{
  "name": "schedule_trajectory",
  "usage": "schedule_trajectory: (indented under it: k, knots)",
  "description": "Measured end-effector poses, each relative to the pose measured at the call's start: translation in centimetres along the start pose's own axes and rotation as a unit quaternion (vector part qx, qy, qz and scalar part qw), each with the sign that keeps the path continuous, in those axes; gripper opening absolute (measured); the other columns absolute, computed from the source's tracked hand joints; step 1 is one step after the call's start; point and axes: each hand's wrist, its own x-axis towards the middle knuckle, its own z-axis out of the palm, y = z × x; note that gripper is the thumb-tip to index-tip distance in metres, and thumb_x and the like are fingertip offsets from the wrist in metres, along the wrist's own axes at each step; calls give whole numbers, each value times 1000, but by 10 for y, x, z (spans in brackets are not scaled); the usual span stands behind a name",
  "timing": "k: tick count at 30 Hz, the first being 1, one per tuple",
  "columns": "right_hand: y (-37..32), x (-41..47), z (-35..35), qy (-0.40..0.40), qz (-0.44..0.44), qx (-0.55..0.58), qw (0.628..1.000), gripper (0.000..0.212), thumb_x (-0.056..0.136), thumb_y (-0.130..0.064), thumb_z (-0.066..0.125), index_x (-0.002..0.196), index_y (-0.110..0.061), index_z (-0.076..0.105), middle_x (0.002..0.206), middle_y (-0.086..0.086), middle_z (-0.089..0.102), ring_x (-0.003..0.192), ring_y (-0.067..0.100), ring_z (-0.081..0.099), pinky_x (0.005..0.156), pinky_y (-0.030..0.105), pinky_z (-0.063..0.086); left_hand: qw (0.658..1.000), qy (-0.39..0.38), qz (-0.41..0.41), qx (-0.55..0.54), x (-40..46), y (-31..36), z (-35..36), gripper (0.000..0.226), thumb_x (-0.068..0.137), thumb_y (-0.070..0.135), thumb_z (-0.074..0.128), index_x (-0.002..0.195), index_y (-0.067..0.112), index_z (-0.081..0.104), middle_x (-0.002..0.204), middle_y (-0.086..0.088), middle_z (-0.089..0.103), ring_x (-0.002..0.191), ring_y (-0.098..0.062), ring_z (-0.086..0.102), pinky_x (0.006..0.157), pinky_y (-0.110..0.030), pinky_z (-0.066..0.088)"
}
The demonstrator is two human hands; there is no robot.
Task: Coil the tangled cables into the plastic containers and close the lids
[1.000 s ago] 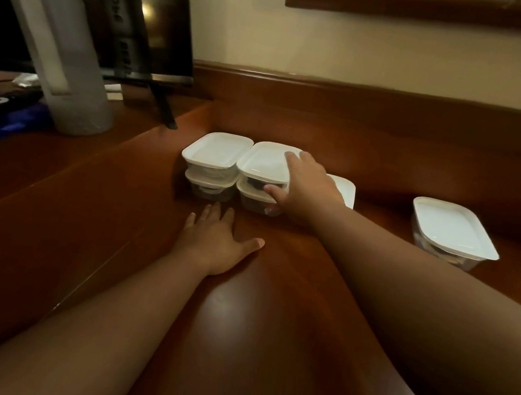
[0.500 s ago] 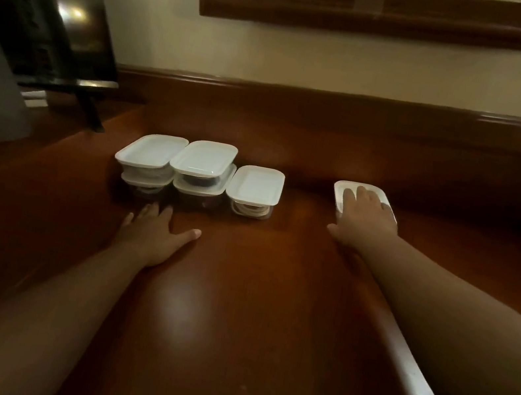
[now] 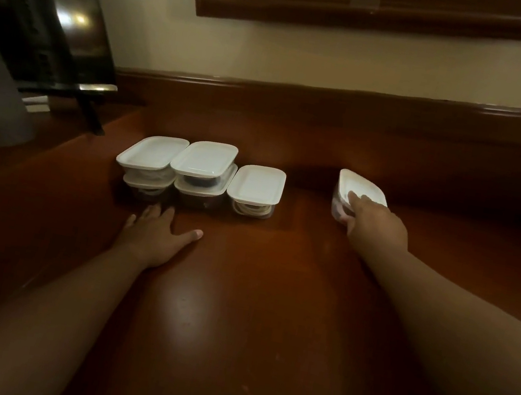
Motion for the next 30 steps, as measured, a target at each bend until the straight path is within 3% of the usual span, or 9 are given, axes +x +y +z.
schedule_trajectory:
  k: [4,8,13,18,24,30]
  knots:
    - [-29,7,-13,49,-24,84,995,42,100,-27,49,141,-19,46,118,9,61,107,33,58,75,41,48,1000,5,3,-2,0,0,1,96,85,83,33,158,23,18,166,-8,13,153,-23,7,123,-46,9]
    - [-71,24,-20,49,-99,42,993,43,100,-27,49,142,-21,43,119,9,60,105,32,58,75,40,50,1000,2,3,-6,1,-2,2,97,84,84,32,158,23,17,166,-8,12,153,-23,6,123,-46,8]
    - [-119,34,-15,28,-161,-67,984,40,102,-33,46,139,-20,40,123,10,55,110,32,54,72,39,34,1000,3,5,-11,2,-1,2,98,83,84,32,158,24,17,166,-7,12,153,-22,6,123,-46,7]
    - [-141,43,-7,37,-185,-121,975,38,99,-31,52,136,-22,47,124,10,57,113,32,53,85,41,41,1000,1,5,-10,2,-3,2,99,82,85,32,158,24,16,166,-8,11,153,-22,5,123,-45,7]
    - [-159,47,-8,38,-218,-112,969,40,98,-31,56,135,-23,49,126,10,58,117,32,52,91,44,41,1000,3,8,-10,3,-4,3,100,81,86,31,159,25,14,166,-8,9,153,-23,4,123,-46,6]
    - [-162,50,1,29,-240,-58,969,39,98,-31,54,135,-21,48,121,6,59,108,28,56,82,39,44,1000,1,8,-7,2,-3,1,99,82,86,30,159,25,13,166,-7,8,153,-23,4,123,-46,6]
